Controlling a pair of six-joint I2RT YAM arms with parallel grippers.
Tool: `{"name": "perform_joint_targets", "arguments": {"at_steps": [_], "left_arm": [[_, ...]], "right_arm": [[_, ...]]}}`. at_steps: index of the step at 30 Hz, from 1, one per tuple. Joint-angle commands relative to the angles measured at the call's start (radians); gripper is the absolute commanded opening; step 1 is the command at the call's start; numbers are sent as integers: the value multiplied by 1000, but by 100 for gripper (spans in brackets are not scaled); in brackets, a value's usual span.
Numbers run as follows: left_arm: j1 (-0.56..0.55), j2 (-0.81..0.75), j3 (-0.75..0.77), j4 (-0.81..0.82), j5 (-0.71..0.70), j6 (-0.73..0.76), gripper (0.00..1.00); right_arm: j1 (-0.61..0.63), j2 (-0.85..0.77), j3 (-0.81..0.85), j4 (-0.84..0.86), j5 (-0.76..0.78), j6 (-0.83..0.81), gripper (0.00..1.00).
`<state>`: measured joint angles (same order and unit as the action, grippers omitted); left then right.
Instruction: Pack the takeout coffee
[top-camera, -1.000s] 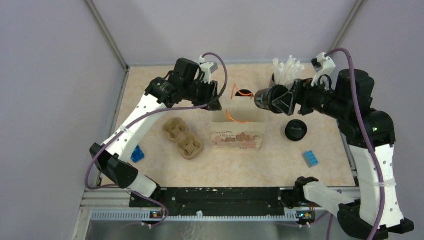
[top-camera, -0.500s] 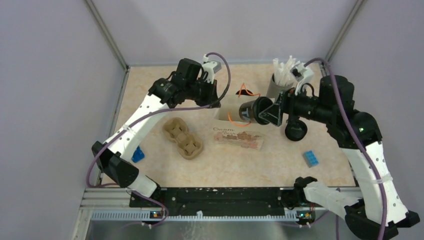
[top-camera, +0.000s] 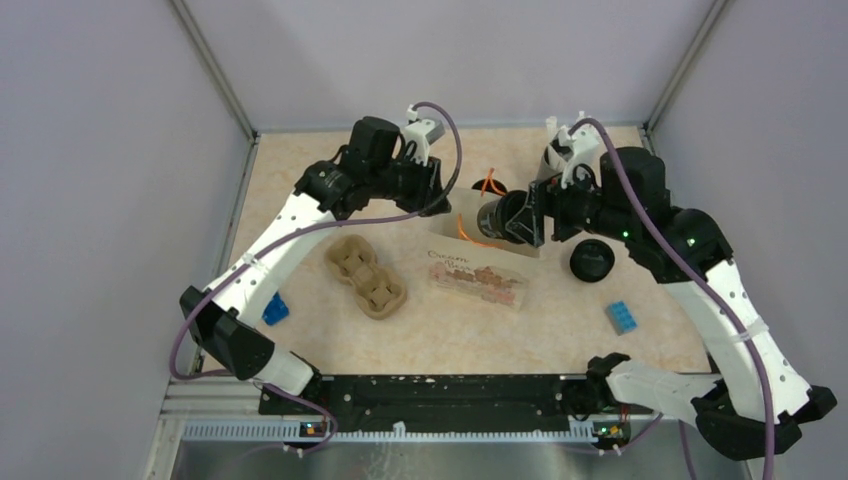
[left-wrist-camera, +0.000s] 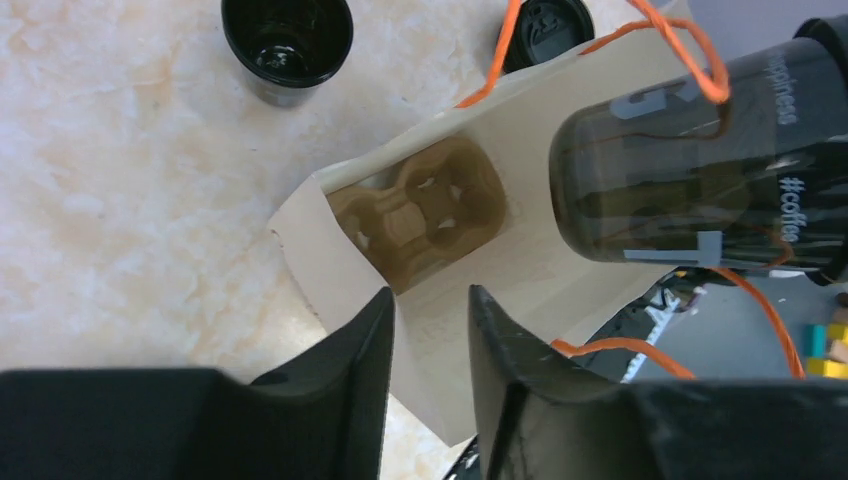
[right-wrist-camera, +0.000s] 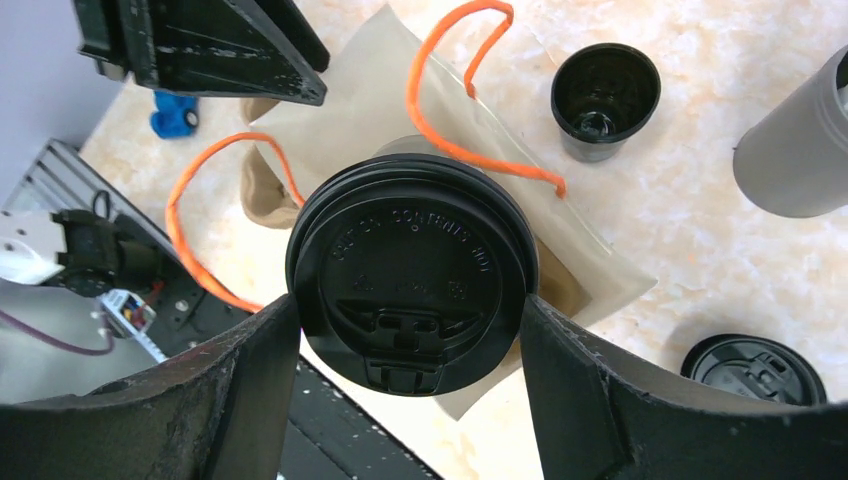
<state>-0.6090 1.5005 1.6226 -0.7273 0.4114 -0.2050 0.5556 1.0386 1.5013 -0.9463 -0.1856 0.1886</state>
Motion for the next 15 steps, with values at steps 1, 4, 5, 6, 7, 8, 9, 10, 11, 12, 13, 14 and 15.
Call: {"name": "perform_joint_targets", "arguments": {"at_steps": [1, 4, 5, 6, 7, 8, 9, 10, 11, 12, 13, 14, 15], "left_arm": [[-1, -11, 81, -44, -33, -16, 47], [0, -2, 126, -99, -52, -23, 63], [-1, -4, 129, -111, -60, -25, 66], [-1, -6, 129, -120, -71, -26, 68], [-1, -8, 127, -127, -84, -27, 69], [1, -6, 125, -135, -97, -25, 71], [2, -2, 126, -144, -107, -24, 71], [5, 6, 129, -152, -113, -22, 71], [8, 15, 132, -159, -114, -22, 71], [10, 23, 135, -162, -114, -24, 71], [13, 30, 136, -161, -111, -27, 71], [14, 37, 135, -157, -103, -31, 71], [15, 43, 133, -152, -97, -33, 71]], "right_arm": [[63, 33, 26, 33, 94, -76, 62], [113, 56, 41, 14, 157, -118, 62], [125, 63, 41, 12, 167, -128, 62], [135, 69, 40, 12, 175, -140, 62], [145, 75, 38, 10, 181, -149, 62], [156, 82, 37, 10, 182, -158, 62], [168, 88, 37, 9, 208, -167, 62], [178, 98, 40, 12, 218, -173, 62], [190, 104, 43, 13, 229, -181, 62], [200, 109, 45, 14, 238, -182, 62], [214, 112, 44, 16, 246, -183, 62], [224, 115, 42, 15, 256, -214, 62], [235, 118, 38, 13, 266, -226, 62]]}}
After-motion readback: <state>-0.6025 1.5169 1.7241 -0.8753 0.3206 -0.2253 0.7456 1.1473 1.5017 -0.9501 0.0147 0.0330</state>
